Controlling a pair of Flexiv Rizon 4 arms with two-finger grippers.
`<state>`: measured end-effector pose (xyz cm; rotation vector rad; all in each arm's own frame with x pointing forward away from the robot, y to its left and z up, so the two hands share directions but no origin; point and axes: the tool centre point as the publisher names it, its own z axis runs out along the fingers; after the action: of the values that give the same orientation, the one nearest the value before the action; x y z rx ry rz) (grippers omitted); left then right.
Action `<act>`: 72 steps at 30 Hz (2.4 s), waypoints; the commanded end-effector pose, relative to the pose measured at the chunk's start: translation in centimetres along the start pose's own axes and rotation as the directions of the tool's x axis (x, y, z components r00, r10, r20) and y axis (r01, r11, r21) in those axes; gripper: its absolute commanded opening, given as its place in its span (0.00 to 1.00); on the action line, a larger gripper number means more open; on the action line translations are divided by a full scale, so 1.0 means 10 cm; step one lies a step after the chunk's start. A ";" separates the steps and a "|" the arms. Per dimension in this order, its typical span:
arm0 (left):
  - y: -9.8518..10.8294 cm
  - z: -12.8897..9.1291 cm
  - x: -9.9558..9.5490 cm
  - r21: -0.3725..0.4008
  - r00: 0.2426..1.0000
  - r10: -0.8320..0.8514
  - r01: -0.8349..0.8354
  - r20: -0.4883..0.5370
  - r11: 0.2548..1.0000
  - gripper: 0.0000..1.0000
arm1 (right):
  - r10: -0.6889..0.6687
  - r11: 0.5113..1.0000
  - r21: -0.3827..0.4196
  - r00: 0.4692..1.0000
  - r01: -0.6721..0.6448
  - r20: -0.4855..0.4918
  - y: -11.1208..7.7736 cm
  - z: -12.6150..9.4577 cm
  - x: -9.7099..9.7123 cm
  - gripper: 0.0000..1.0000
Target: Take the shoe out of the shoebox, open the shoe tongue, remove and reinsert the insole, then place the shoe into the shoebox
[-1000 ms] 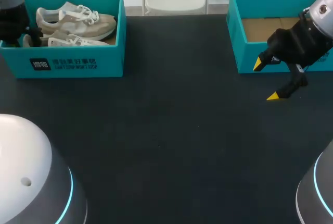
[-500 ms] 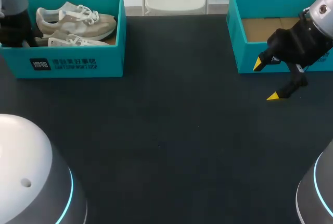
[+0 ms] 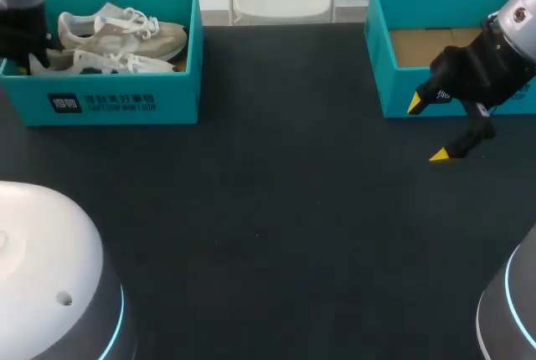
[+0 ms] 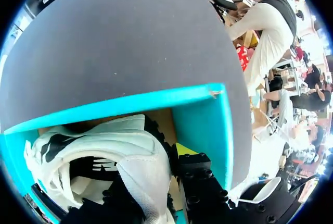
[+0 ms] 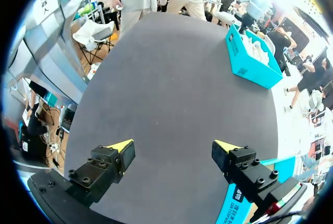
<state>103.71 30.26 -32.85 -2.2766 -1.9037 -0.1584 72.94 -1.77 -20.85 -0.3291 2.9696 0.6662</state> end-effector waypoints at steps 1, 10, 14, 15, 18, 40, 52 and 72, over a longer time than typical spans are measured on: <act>0.00 -0.48 0.09 -0.009 1.000 0.003 -0.002 0.012 1.000 0.00 | 0.001 1.000 0.003 1.000 -0.001 0.000 0.00 0.01 -0.01 1.00; 0.00 -1.19 0.23 0.013 1.000 0.005 -0.005 0.008 1.000 0.00 | 0.001 1.000 0.003 1.000 -0.001 0.000 0.00 0.01 -0.01 1.00; -0.01 -1.46 0.33 0.033 1.000 -0.025 0.025 0.001 0.999 0.00 | 0.001 1.000 0.003 1.000 -0.001 0.000 0.00 0.01 -0.01 1.00; -0.01 -1.52 0.35 0.021 0.999 -0.039 0.039 -0.003 0.999 0.00 | 0.001 1.000 0.003 1.000 -0.001 0.000 0.00 0.01 -0.01 1.00; -0.04 -1.68 0.41 0.027 0.999 -0.042 0.042 0.001 0.999 0.00 | 0.001 1.000 0.003 1.000 -0.001 0.000 0.00 0.01 -0.01 1.00; -0.07 -1.86 0.48 0.030 0.997 -0.073 0.072 0.026 0.997 0.00 | 0.001 1.000 0.003 1.000 -0.001 0.000 0.00 0.01 -0.01 1.00; -0.85 -2.06 0.15 -0.055 0.964 -0.250 0.256 0.092 0.965 0.00 | 0.001 1.000 0.003 1.000 -0.001 0.000 0.00 0.01 -0.01 1.00; -1.88 -2.06 -0.96 -0.089 0.940 -0.340 0.341 0.028 0.936 0.00 | 0.001 1.000 0.003 1.000 -0.001 0.000 0.00 0.01 -0.01 1.00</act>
<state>87.33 21.41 -13.09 -1.9106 -2.2720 -0.0817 72.95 -1.77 -20.85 -0.3290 2.9696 0.6662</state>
